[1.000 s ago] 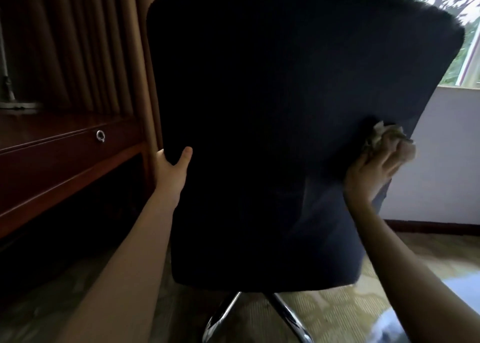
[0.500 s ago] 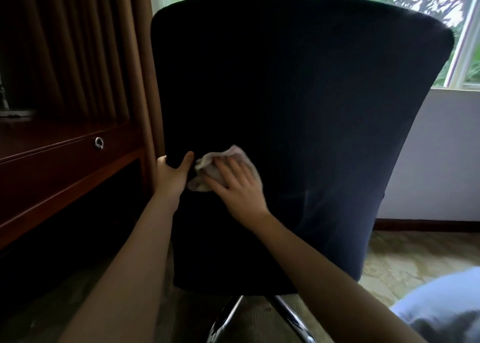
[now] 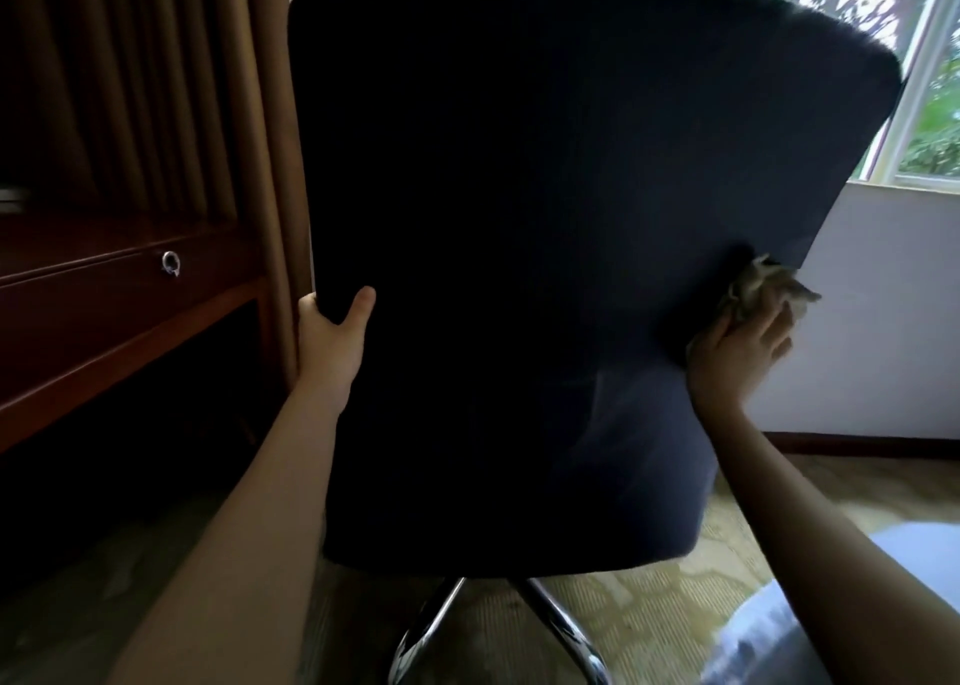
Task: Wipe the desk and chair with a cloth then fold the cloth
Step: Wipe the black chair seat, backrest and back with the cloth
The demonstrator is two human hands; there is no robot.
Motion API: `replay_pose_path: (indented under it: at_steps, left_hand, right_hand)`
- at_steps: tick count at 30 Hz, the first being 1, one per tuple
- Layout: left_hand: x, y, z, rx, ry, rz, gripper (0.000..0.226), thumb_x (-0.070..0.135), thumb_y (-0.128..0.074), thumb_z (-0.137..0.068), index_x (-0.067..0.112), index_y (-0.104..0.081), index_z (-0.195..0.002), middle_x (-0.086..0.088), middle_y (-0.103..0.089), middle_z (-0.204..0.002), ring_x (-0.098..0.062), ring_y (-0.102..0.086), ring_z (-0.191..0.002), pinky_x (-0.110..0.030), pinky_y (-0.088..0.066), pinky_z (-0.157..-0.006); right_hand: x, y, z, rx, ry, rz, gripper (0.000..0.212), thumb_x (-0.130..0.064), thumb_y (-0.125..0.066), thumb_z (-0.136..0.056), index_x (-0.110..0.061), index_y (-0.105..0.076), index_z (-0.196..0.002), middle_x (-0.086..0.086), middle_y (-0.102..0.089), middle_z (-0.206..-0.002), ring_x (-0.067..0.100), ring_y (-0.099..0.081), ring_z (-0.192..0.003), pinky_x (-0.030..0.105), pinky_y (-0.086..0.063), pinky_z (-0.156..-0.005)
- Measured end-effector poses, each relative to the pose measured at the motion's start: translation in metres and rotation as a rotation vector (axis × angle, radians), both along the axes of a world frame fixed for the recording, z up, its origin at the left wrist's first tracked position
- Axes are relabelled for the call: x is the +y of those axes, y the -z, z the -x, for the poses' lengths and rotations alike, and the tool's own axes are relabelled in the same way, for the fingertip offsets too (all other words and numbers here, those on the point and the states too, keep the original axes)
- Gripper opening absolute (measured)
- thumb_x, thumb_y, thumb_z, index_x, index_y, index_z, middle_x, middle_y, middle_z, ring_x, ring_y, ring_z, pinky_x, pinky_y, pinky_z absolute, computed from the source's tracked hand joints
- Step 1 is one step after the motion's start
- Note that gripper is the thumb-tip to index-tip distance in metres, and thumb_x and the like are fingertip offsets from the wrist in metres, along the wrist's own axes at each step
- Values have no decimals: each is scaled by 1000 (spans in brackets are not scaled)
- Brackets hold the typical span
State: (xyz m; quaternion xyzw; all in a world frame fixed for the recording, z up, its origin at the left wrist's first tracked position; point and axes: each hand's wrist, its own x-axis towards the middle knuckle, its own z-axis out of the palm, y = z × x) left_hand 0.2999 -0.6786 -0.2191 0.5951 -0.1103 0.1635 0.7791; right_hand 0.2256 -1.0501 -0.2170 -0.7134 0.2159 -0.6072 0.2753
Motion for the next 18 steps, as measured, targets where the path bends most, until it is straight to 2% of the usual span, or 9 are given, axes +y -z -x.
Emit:
replay_pose_path:
  at_steps: [2, 4, 6, 8, 11, 13, 14, 16, 18]
  left_hand:
    - [0, 0, 0, 8, 26, 14, 23, 21, -56, -94, 11, -50, -113, 4, -57, -93, -11, -59, -85, -20, -46, -68]
    - [1, 0, -1, 29, 35, 12, 29, 21, -57, -94, 8, -50, -119, 3, -57, -94, -10, -60, -83, -20, -47, -68]
    - [1, 1, -1, 17, 15, 0, 12, 19, -56, -94, 15, -55, -105, 4, -58, -89, -8, -60, -78, -19, -48, -65]
    - [-2, 2, -1, 14, -2, 21, 8, 18, -56, -94, 16, -56, -101, 5, -58, -85, -9, -59, -76, -20, -47, -65]
    - [-9, 0, 0, -9, -121, -7, 24, 22, -60, -92, 5, -59, -110, 0, -62, -86, -12, -62, -76, -19, -46, -61]
    - [-13, 0, 2, -71, -185, -27, 9, 15, -62, -91, 8, -65, -95, -2, -66, -84, -9, -63, -73, -17, -46, -58]
    - [-14, -2, 5, -93, -188, -34, 7, 8, -60, -90, 12, -66, -87, 1, -67, -79, -5, -63, -68, -16, -47, -57]
    - [-13, -4, 8, -102, -162, -49, 18, 0, -58, -90, 14, -63, -80, 3, -66, -71, -2, -62, -61, -16, -46, -57]
    - [-9, -5, 8, -62, -160, -49, 10, 9, -61, -91, 13, -61, -81, 1, -62, -73, -7, -60, -62, -19, -44, -56]
  right_hand:
    - [22, -2, -9, -25, -39, 23, 54, -16, -43, -93, -10, -31, -145, 26, -21, -151, 51, -17, -136, 59, -22, -110]
    - [52, -5, -20, -84, -30, 148, 55, -9, -50, -88, -8, -36, -141, 33, -30, -145, 56, -15, -135, 64, -20, -109]
    - [90, -8, -32, -145, 30, 334, 52, -7, -56, -80, -11, -43, -131, 36, -46, -131, 53, -27, -129, 67, -28, -103]
    - [135, -11, -42, -193, 9, 486, 48, -10, -57, -79, -16, -49, -126, 28, -53, -125, 45, -38, -123, 63, -33, -103]
    - [209, -9, -52, -144, -118, 767, 44, -22, -56, -86, -26, -52, -129, 17, -53, -130, 42, -41, -123, 55, -28, -108]
    - [243, -9, -56, -74, -200, 992, 44, -25, -50, -88, -24, -54, -132, 16, -54, -133, 42, -40, -126, 50, -22, -111]
    - [249, -12, -57, -56, -225, 1060, 44, -24, -47, -89, -22, -56, -132, 16, -54, -133, 42, -41, -126, 49, -22, -111]
    - [244, -18, -59, -62, -230, 1131, 40, -22, -48, -90, -20, -59, -129, 16, -56, -131, 40, -44, -125, 48, -25, -110]
    - [218, -26, -60, -96, -220, 1172, 37, -20, -53, -90, -20, -60, -126, 17, -57, -129, 38, -47, -123, 47, -30, -108]
